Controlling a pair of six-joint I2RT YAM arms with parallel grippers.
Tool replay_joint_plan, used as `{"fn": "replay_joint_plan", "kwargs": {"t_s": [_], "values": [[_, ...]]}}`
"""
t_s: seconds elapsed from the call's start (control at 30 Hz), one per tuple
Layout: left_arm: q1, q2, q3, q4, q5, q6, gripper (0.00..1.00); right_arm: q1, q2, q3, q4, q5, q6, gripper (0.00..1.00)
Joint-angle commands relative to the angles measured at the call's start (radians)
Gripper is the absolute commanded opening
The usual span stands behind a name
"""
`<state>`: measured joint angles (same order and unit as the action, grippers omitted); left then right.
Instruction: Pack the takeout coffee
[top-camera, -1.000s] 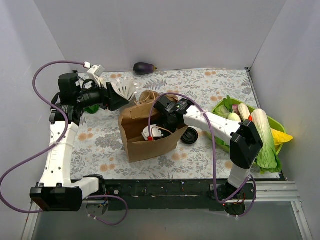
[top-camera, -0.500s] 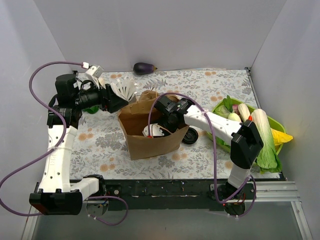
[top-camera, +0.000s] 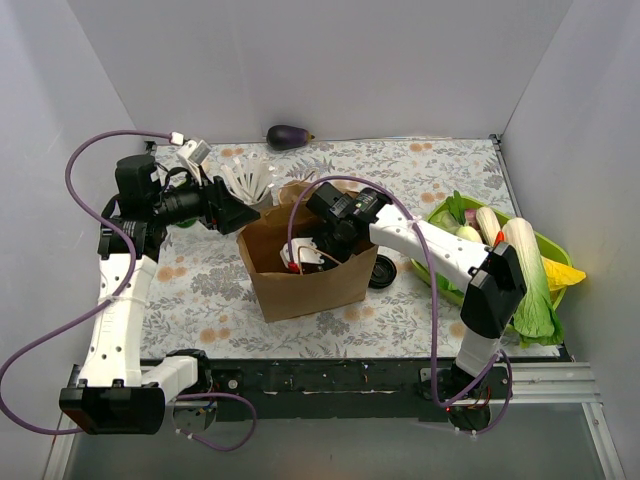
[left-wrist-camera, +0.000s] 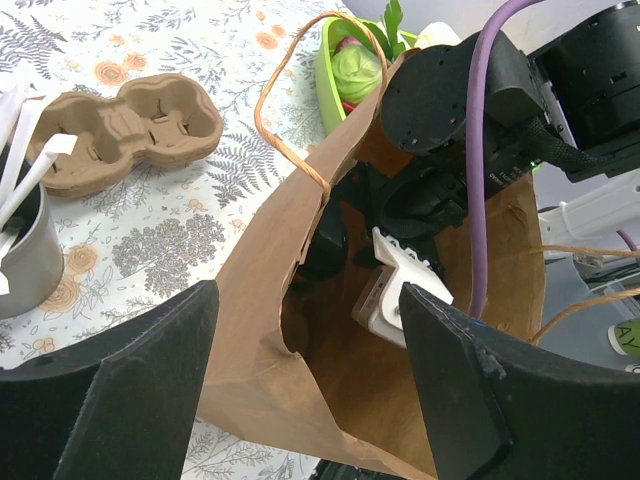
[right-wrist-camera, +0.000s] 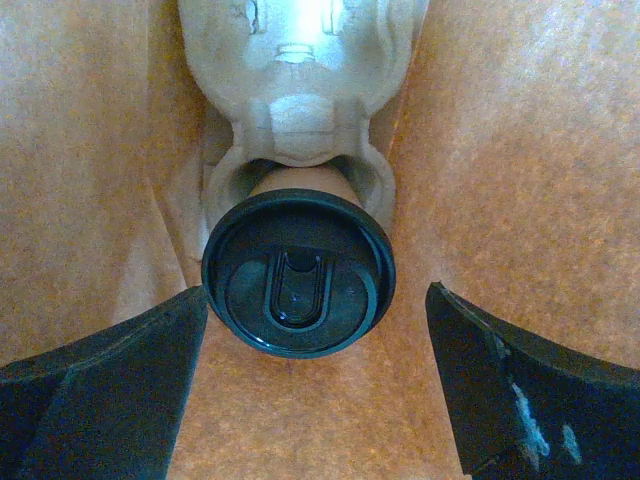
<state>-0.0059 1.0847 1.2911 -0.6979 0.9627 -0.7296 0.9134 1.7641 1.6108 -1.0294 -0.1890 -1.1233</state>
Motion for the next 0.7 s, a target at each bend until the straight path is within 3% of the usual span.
{"fn": "replay_joint_plan", "kwargs": {"t_s": [0.0, 0.67], "values": [[0.004, -0.017, -0.007, 0.014, 0.045, -0.002, 0.73, 0.010, -0.034, 0.064, -0.029, -0.009, 0.043, 0.97], [0.004, -0.031, -0.036, 0.049, 0.054, -0.036, 0.74, 0.031, -0.025, 0.239, -0.104, 0.028, 0.102, 0.98]]}}
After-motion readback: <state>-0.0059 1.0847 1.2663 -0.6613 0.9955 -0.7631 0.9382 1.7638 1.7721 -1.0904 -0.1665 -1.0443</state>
